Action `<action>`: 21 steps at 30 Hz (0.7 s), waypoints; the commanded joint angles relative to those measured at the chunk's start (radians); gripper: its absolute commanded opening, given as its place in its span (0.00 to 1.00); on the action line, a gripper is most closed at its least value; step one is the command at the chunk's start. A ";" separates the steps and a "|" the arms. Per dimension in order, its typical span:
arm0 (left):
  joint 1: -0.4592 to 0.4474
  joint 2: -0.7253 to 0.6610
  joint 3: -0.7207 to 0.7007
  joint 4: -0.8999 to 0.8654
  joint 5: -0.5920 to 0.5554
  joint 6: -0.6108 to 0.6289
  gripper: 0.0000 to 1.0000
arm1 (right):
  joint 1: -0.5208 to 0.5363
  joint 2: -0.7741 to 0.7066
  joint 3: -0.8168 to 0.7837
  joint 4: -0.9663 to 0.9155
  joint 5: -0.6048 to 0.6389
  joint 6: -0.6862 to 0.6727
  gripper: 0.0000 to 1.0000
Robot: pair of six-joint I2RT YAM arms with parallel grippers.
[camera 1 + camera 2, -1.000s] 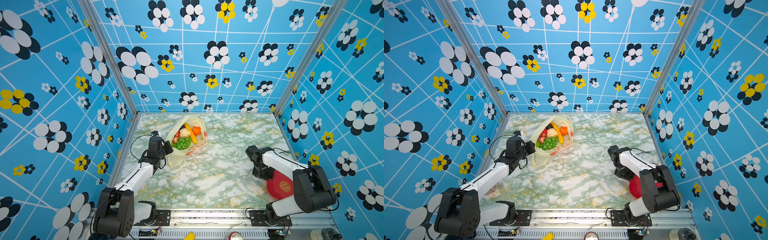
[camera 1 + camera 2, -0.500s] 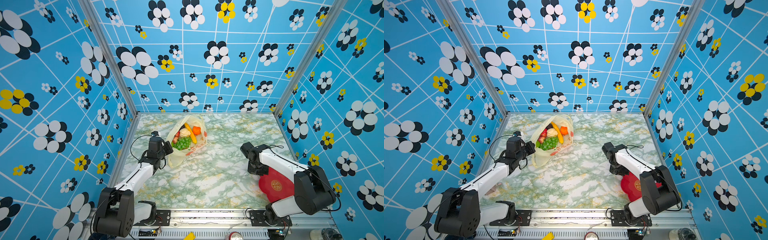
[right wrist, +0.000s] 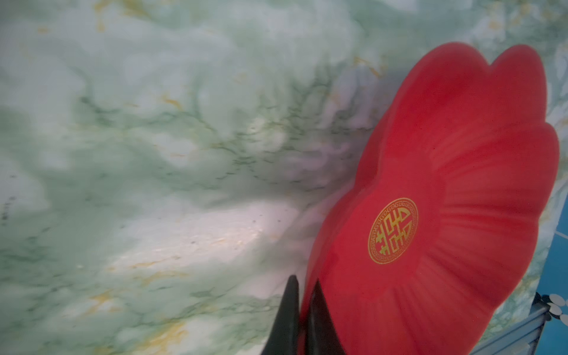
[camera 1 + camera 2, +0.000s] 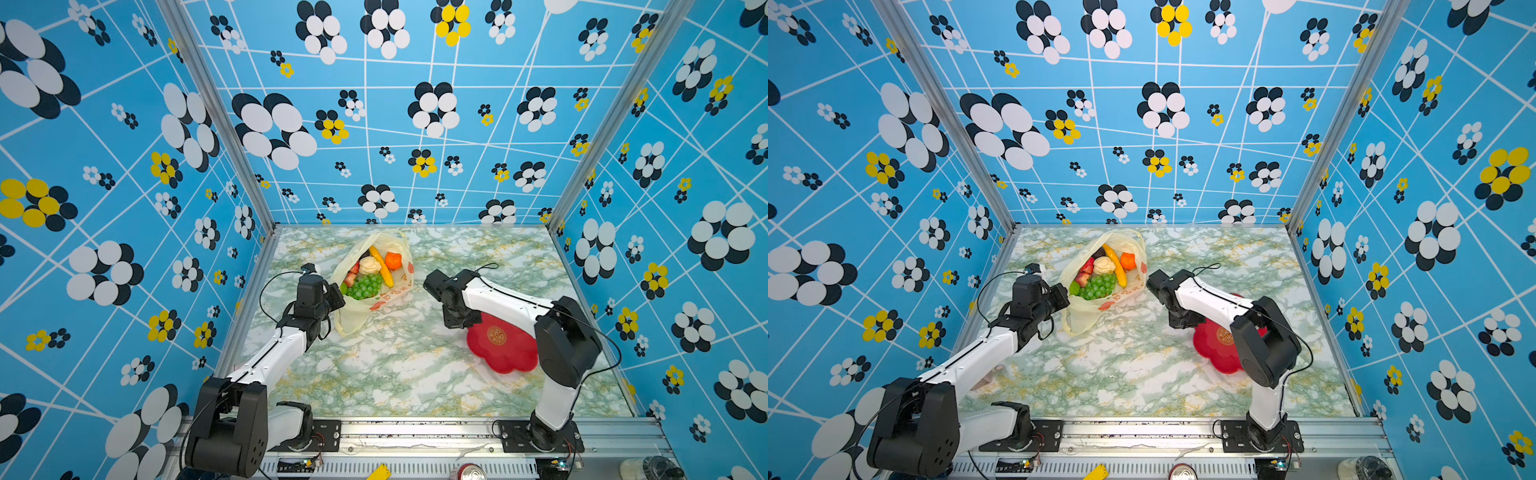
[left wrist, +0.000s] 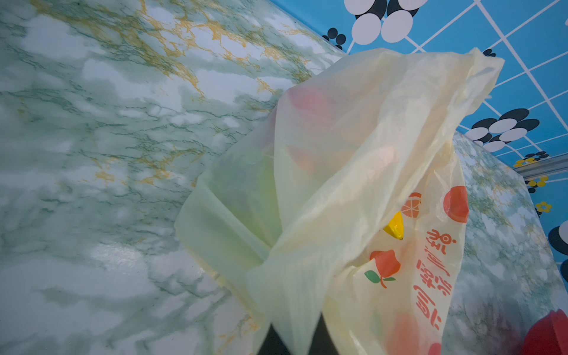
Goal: Take fruits out of the plastic bag
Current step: Move the plate to the center of the table.
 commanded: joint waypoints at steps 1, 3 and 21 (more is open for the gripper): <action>-0.001 -0.021 -0.021 0.008 -0.026 0.020 0.02 | 0.082 0.104 0.143 -0.019 -0.096 -0.015 0.07; 0.000 -0.024 -0.023 0.010 -0.030 0.020 0.02 | 0.117 0.156 0.235 -0.045 -0.097 -0.027 0.07; -0.001 -0.019 -0.024 0.009 -0.040 0.023 0.02 | 0.157 0.023 0.262 -0.088 -0.202 -0.122 0.66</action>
